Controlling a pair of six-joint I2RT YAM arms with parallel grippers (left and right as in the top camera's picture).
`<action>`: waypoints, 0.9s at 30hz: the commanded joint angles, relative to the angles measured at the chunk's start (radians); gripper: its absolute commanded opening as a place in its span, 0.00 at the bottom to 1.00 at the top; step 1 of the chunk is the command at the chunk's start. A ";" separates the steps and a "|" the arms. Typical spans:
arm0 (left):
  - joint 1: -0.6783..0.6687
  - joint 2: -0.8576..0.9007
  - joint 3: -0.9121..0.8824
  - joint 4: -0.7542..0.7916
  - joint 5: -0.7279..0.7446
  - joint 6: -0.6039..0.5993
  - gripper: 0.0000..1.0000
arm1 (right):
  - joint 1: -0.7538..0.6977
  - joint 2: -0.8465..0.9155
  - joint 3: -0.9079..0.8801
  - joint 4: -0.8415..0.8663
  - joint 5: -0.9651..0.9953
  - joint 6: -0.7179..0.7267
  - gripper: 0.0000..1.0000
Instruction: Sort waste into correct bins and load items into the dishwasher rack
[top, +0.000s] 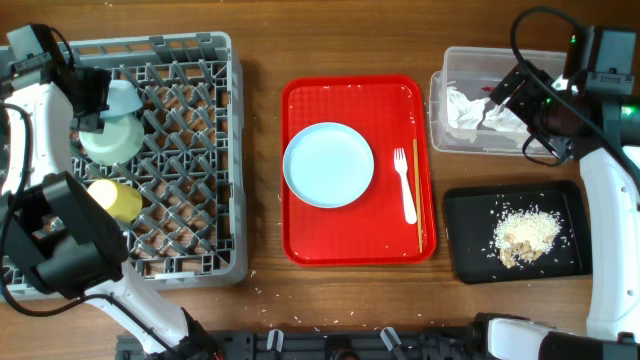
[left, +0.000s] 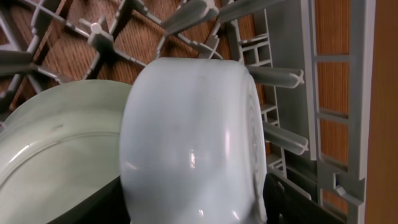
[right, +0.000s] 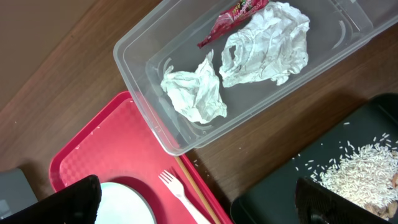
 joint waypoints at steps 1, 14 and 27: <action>-0.004 0.044 -0.007 -0.001 -0.014 -0.010 0.60 | -0.001 0.005 0.013 0.003 0.016 0.007 1.00; -0.004 -0.071 -0.007 -0.006 -0.009 -0.006 0.40 | -0.001 0.005 0.013 0.003 0.016 0.006 1.00; 0.039 -0.161 -0.007 0.045 0.283 0.021 0.35 | -0.001 0.005 0.013 0.003 0.016 0.006 1.00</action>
